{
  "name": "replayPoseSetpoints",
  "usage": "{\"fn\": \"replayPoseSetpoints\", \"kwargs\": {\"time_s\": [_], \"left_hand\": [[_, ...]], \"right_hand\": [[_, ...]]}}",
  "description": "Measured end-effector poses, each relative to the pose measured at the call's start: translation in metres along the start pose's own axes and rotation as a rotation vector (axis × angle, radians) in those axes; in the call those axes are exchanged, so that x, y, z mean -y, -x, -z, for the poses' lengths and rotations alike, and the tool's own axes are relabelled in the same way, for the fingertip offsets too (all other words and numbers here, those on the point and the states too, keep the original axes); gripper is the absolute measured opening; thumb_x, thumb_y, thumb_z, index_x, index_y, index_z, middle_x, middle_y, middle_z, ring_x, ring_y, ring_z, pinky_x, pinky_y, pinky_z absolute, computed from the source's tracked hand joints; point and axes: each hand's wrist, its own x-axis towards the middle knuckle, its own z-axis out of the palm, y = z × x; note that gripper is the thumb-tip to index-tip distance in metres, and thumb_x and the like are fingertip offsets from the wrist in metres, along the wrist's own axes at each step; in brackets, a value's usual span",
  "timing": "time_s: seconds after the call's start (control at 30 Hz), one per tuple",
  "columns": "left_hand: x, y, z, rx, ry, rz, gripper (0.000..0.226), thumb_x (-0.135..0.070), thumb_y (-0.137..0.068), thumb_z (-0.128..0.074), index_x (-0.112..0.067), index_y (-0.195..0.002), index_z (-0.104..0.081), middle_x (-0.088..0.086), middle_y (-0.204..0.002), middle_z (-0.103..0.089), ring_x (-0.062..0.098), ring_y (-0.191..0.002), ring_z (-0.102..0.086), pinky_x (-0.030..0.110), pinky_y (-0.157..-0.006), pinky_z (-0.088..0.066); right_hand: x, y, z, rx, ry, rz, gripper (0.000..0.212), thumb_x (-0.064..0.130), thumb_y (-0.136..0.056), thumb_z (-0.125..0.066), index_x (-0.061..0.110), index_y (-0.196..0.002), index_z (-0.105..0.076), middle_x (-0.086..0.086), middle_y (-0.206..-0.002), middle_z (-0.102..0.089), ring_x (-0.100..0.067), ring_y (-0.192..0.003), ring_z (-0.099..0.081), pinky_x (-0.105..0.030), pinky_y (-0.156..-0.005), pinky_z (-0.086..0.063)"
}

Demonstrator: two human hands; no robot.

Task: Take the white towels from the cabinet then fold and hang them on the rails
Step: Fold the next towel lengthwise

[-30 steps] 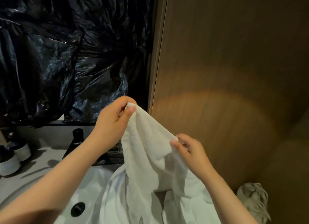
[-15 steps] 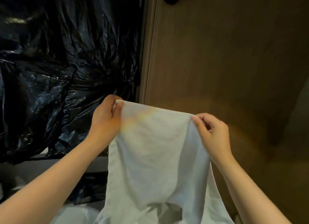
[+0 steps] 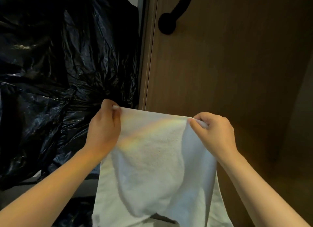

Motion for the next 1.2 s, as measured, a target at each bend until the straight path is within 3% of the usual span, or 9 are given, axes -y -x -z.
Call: {"fn": "replayPoseSetpoints", "kwargs": {"time_s": [0.13,0.23,0.4,0.53,0.6,0.67,0.83,1.0,1.2], "left_hand": [[-0.011,0.009,-0.006,0.074,0.057,0.018,0.01,-0.02,-0.101,-0.04,-0.014,-0.097,-0.047,0.001,-0.077,-0.054,0.011,-0.069,-0.053,0.024,-0.055,-0.037],[-0.024,0.019,-0.01,0.142,0.163,0.071,0.005,-0.024,-0.094,-0.055,-0.023,-0.099,-0.054,-0.01,-0.088,-0.058,-0.002,-0.079,-0.054,0.013,-0.059,-0.037],[-0.042,0.029,-0.013,0.342,0.37,0.149,0.045,-0.051,-0.068,-0.075,-0.041,-0.11,-0.06,-0.026,-0.105,-0.063,-0.01,-0.1,-0.054,0.01,-0.073,-0.039],[-0.045,0.033,-0.02,0.475,0.339,0.077,0.03,-0.041,-0.072,-0.079,-0.038,-0.099,-0.066,-0.021,-0.095,-0.067,-0.006,-0.087,-0.061,0.009,-0.067,-0.045],[-0.045,0.031,-0.022,0.464,0.355,0.068,0.011,-0.034,-0.079,-0.075,-0.028,-0.087,-0.07,-0.008,-0.085,-0.069,0.001,-0.073,-0.062,0.013,-0.061,-0.045],[-0.045,0.027,-0.021,0.444,0.397,0.074,0.013,-0.031,-0.083,-0.071,-0.018,-0.082,-0.071,0.002,-0.081,-0.068,0.006,-0.067,-0.061,0.014,-0.058,-0.045],[-0.045,0.016,-0.019,0.346,0.476,0.177,0.013,-0.027,-0.086,-0.069,-0.014,-0.085,-0.07,-0.007,-0.076,-0.069,-0.003,-0.063,-0.06,0.006,-0.053,-0.043],[-0.038,0.007,-0.019,0.26,0.411,0.238,0.01,-0.034,-0.088,-0.065,-0.025,-0.085,-0.066,-0.01,-0.079,-0.065,-0.006,-0.065,-0.062,0.007,-0.047,-0.043],[-0.029,0.005,-0.024,0.216,0.296,0.223,0.009,-0.038,-0.089,-0.063,-0.031,-0.083,-0.063,-0.013,-0.086,-0.063,0.003,-0.08,-0.058,0.022,-0.064,-0.044]], "right_hand": [[0.009,0.007,-0.009,0.03,-0.072,0.021,0.02,0.042,-0.092,-0.059,0.029,-0.079,-0.066,0.017,-0.069,-0.061,-0.007,-0.068,-0.061,-0.028,-0.064,-0.057],[0.019,0.01,-0.011,0.097,-0.216,0.038,0.019,0.04,-0.092,-0.06,0.03,-0.076,-0.065,0.016,-0.07,-0.063,-0.004,-0.075,-0.062,-0.02,-0.061,-0.052],[0.034,0.009,-0.008,0.159,-0.382,0.037,0.022,0.03,-0.092,-0.062,0.026,-0.071,-0.066,0.012,-0.067,-0.062,-0.008,-0.07,-0.06,-0.015,-0.055,-0.043],[0.041,0.008,-0.008,0.18,-0.439,0.048,0.02,0.026,-0.09,-0.064,0.025,-0.07,-0.068,0.013,-0.066,-0.063,-0.007,-0.067,-0.06,-0.019,-0.057,-0.043],[0.041,0.008,-0.005,0.189,-0.452,0.061,0.018,0.026,-0.089,-0.066,0.026,-0.071,-0.07,0.011,-0.069,-0.066,-0.009,-0.069,-0.062,-0.023,-0.058,-0.046],[0.038,0.01,-0.003,0.204,-0.474,0.058,0.017,0.029,-0.089,-0.068,0.024,-0.072,-0.072,0.007,-0.069,-0.068,-0.011,-0.068,-0.062,-0.026,-0.056,-0.046],[0.011,0.027,-0.01,0.329,-0.541,-0.026,0.034,0.042,-0.09,-0.065,0.013,-0.074,-0.071,-0.009,-0.067,-0.064,-0.027,-0.064,-0.06,-0.037,-0.055,-0.045],[-0.012,0.054,-0.02,0.398,-0.542,-0.156,0.037,0.035,-0.09,-0.064,0.008,-0.065,-0.064,0.003,-0.055,-0.054,-0.007,-0.055,-0.049,-0.011,-0.054,-0.039],[-0.031,0.066,-0.027,0.396,-0.472,-0.221,0.029,0.036,-0.091,-0.064,0.018,-0.067,-0.067,0.004,-0.062,-0.06,-0.011,-0.062,-0.058,-0.014,-0.056,-0.044]]}}
